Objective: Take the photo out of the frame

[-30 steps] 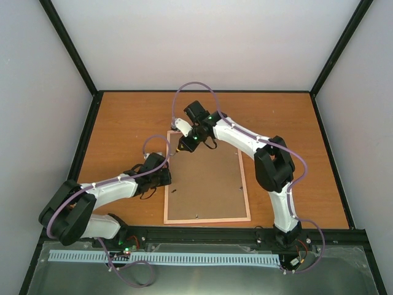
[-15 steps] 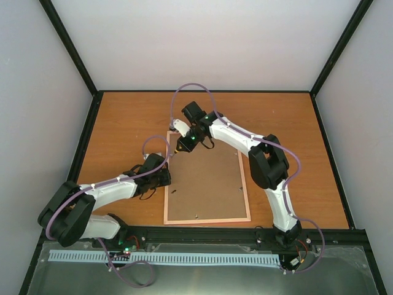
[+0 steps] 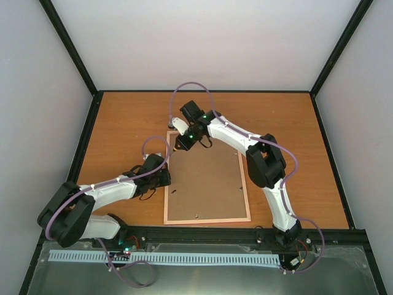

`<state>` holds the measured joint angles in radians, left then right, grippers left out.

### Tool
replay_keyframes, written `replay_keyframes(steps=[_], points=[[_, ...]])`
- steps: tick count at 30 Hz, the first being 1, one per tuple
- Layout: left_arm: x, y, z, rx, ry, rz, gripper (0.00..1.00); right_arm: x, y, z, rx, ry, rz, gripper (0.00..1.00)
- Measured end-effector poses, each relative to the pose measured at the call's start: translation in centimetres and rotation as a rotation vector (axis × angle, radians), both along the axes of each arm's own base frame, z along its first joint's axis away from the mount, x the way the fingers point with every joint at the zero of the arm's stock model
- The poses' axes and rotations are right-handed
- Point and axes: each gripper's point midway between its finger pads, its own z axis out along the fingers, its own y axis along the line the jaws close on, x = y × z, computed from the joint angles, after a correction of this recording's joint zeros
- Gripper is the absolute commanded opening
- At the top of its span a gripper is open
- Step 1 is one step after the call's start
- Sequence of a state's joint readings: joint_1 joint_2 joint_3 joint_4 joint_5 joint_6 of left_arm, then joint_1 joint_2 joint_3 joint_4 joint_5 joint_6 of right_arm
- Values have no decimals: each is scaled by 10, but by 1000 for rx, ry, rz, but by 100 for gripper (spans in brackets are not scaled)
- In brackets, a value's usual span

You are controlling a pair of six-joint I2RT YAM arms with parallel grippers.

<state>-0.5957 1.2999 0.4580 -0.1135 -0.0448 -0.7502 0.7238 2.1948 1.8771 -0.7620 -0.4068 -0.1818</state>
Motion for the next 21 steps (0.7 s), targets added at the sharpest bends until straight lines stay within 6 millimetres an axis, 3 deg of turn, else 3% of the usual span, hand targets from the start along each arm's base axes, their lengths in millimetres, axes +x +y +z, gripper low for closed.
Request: replay_keyframes(steps=[14,21], points=[[0,0,0,-3,-5,0,1,4,-5,-1,-41,-22,-53,3],[-1,1,0,-4,-5,0,1,19,-45,10,-176,-145,-220,3]])
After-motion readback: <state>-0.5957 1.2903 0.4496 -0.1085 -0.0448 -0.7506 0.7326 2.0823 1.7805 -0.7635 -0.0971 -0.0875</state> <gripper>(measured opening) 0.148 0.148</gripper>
